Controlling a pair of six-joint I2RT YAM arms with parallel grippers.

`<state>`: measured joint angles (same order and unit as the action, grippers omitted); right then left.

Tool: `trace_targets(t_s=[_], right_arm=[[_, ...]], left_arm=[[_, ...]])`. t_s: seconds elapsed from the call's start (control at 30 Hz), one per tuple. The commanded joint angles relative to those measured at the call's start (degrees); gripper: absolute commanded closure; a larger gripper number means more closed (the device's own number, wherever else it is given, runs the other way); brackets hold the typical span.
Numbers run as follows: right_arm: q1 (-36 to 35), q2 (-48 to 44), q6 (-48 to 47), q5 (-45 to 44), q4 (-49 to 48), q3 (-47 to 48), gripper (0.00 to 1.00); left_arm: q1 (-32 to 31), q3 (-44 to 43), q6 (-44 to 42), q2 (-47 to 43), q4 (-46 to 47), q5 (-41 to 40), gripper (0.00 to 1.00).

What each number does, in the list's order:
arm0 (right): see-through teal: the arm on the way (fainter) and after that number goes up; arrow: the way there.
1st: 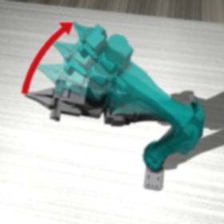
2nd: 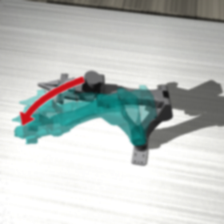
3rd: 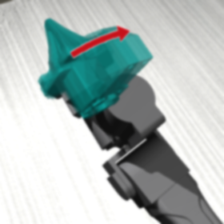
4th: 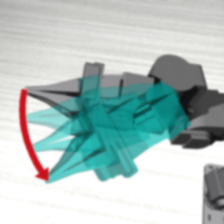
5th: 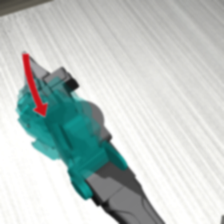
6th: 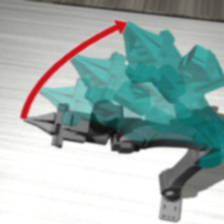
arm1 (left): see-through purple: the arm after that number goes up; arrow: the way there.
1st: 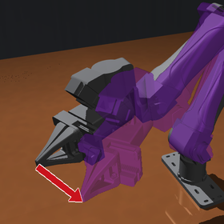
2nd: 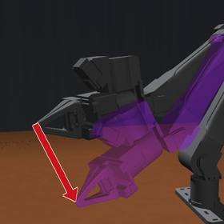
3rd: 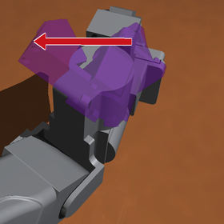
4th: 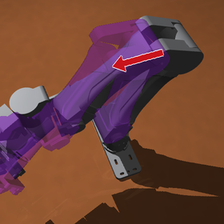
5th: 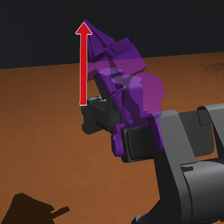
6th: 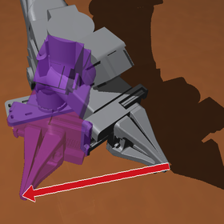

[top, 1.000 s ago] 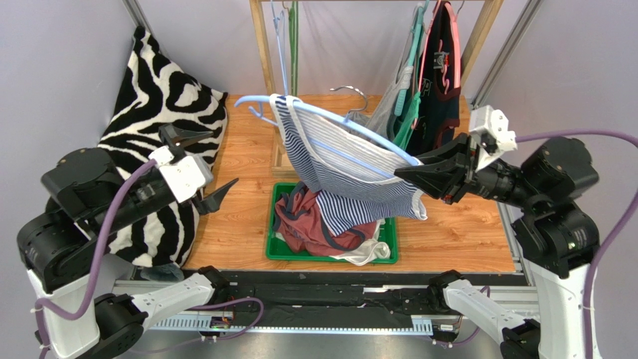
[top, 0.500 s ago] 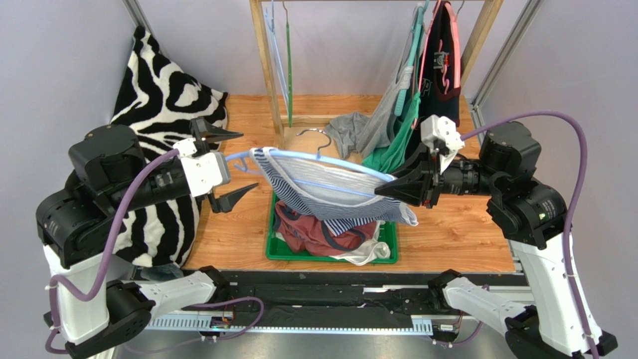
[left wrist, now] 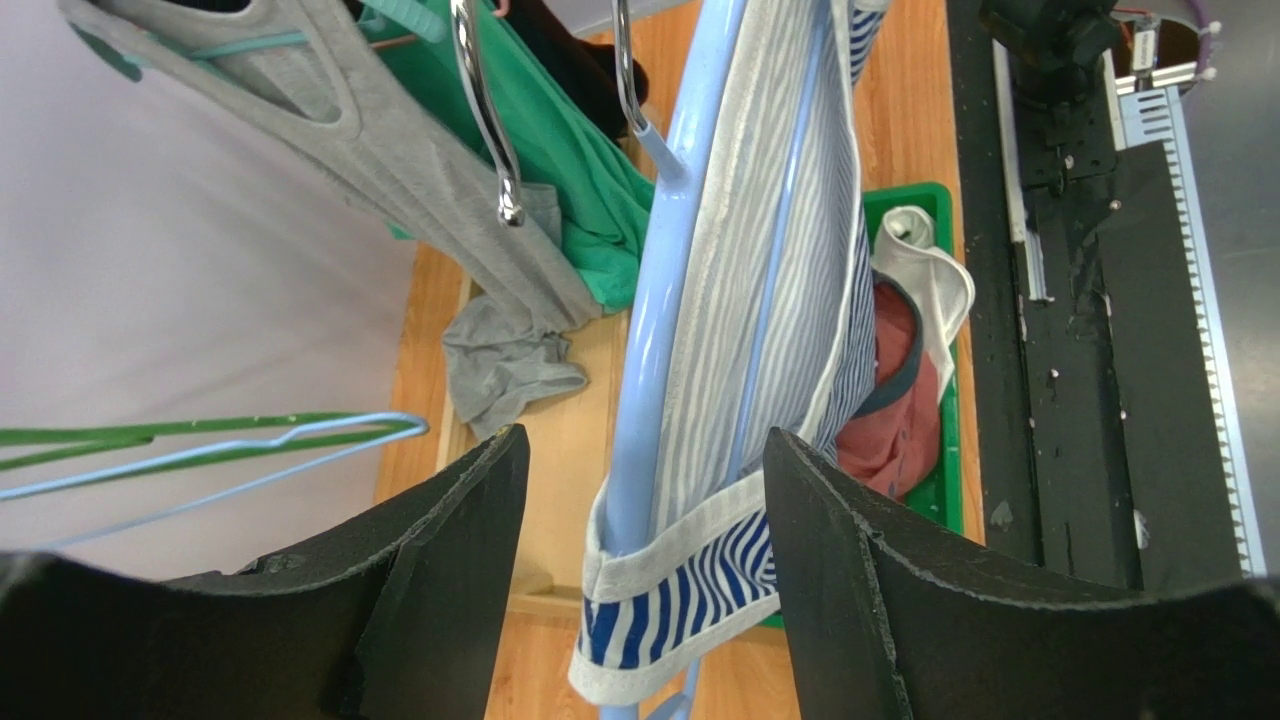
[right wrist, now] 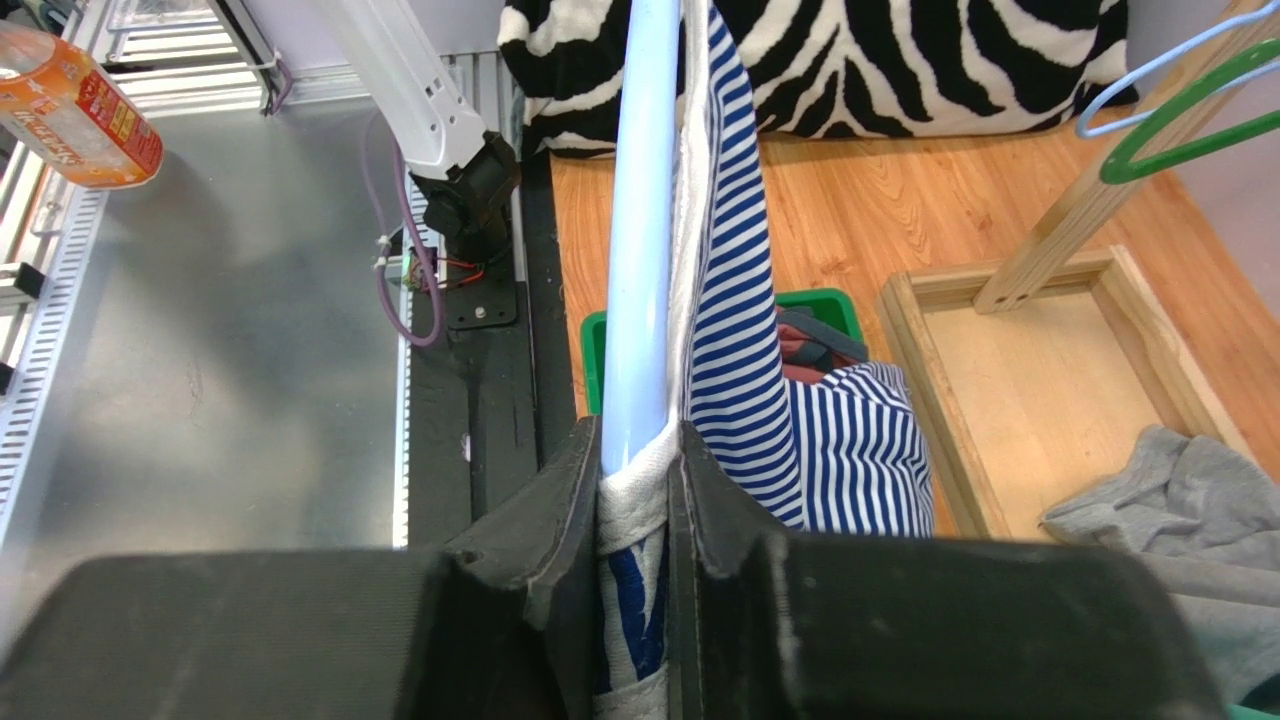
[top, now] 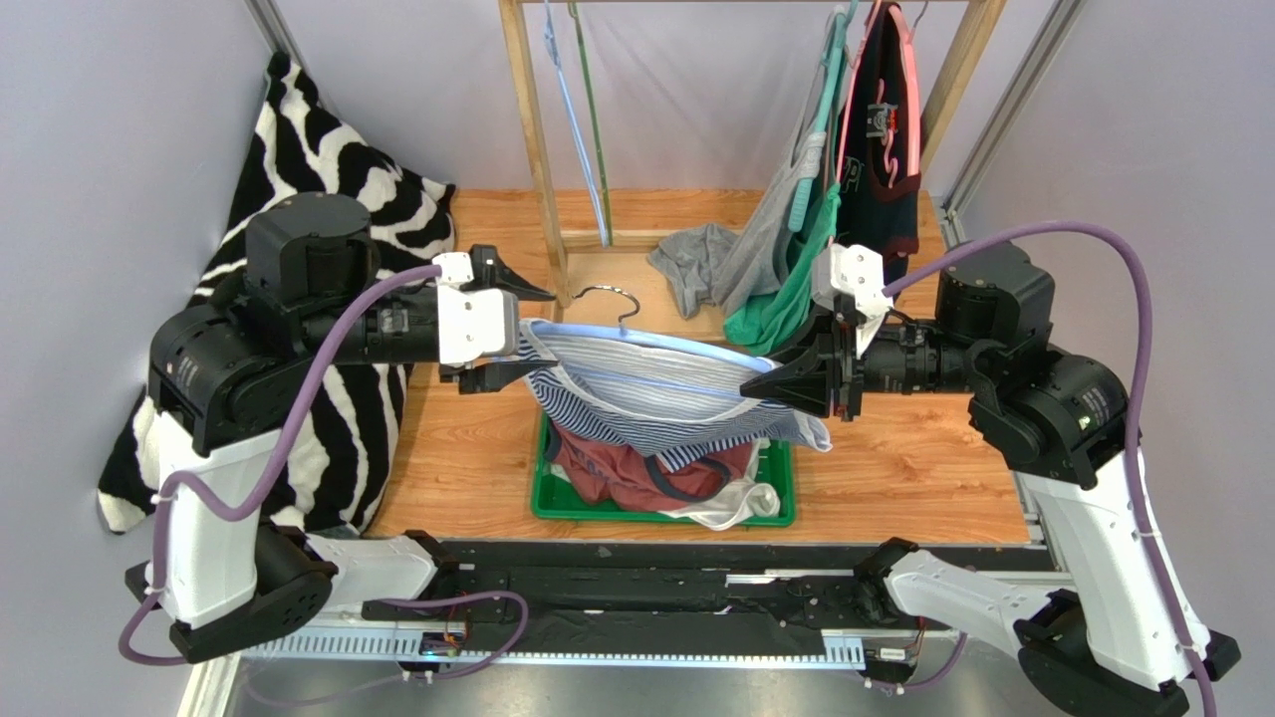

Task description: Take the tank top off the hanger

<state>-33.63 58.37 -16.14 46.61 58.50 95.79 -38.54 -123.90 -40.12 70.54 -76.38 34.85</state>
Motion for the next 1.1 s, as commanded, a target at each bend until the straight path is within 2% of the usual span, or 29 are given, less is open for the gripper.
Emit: trace_targets(t_s=[0.0, 0.13, 0.2, 0.23, 0.27, 0.33, 0.37, 0.6, 0.67, 0.7, 0.73, 0.77, 0.83, 0.9, 0.97, 1.0, 1.03, 1.07], right_arm=[[-0.4, -1.4, -1.3, -0.2, -2.4, 2.7, 1.0], [-0.3, -1.9, -1.4, -0.6, -2.3, 2.3, 1.0], [-0.4, -1.9, -1.4, -0.6, -2.6, 2.2, 1.0], [-0.4, -1.8, -1.3, -0.6, -2.8, 2.2, 1.0], [-0.4, -1.7, -1.2, -0.6, -3.1, 2.2, 1.0], [-0.4, -1.3, -0.9, -0.4, -3.7, 2.3, 1.0], [-0.3, -1.1, -0.9, -0.4, -4.0, 2.3, 1.0], [-0.9, -0.5, -1.1, -0.5, -4.4, 2.7, 1.0], [-1.1, -0.6, -1.1, -0.5, -4.8, 2.4, 1.0], [-1.2, -0.5, -1.3, -0.5, -4.8, 2.4, 1.0], [-1.2, -0.5, -1.3, -0.6, -5.0, 2.2, 1.0], [-1.2, -0.5, -1.3, -0.7, -4.9, 2.2, 1.0], [-1.3, -0.5, -1.4, -0.8, -4.9, 2.3, 1.0], [-1.4, -0.5, -1.5, -0.8, -4.9, 2.3, 1.0], [-1.4, -0.5, -1.6, -1.0, -4.9, 2.2, 1.0], [-1.4, -0.6, -1.8, -1.1, -4.9, 1.9, 1.0], [-1.4, -0.7, -1.7, -1.3, -5.1, 1.8, 1.0], [-1.4, -0.8, -1.7, -1.8, -5.2, 1.6, 1.0]], left_arm=[[0.1, -0.3, -3.7, 0.3, -19.6, 3.6, 0.32], [0.1, 0.3, -3.7, -0.1, -18.2, 3.9, 0.31], [0.2, 1.2, -3.9, -0.1, -17.8, 4.3, 0.36], [0.2, 1.5, -4.0, -0.1, -17.8, 4.5, 0.4], [0.1, 2.1, -3.9, -0.1, -17.7, 5.0, 0.58], [0.2, 2.9, -3.3, 0.7, -18.0, 6.2, 0.77], [0.1, 3.3, -3.4, 1.3, -18.5, 6.6, 0.79], [0.0, 1.4, -3.5, 4.8, -19.9, 8.2, 0.75], [-0.3, 1.2, -2.9, 5.3, -19.2, 8.7, 0.68], [-0.5, 1.3, -2.5, 5.5, -19.2, 8.9, 0.61], [-0.9, 1.3, -2.4, 5.8, -19.2, 8.9, 0.51], [-1.2, 1.2, -2.2, 6.1, -19.5, 9.0, 0.46], [-1.6, 1.2, -1.6, 6.6, -19.9, 8.9, 0.41], [-1.8, 1.6, -1.7, 6.6, -19.8, 8.6, 0.42], [-1.7, 1.5, -2.0, 6.6, -19.8, 8.5, 0.56], [-1.8, 1.2, -2.3, 6.6, -19.8, 8.5, 0.66], [-1.8, 0.9, -2.3, 6.6, -19.8, 8.5, 0.84], [-1.8, 0.3, -2.3, 6.6, -19.7, 8.2, 0.9]])
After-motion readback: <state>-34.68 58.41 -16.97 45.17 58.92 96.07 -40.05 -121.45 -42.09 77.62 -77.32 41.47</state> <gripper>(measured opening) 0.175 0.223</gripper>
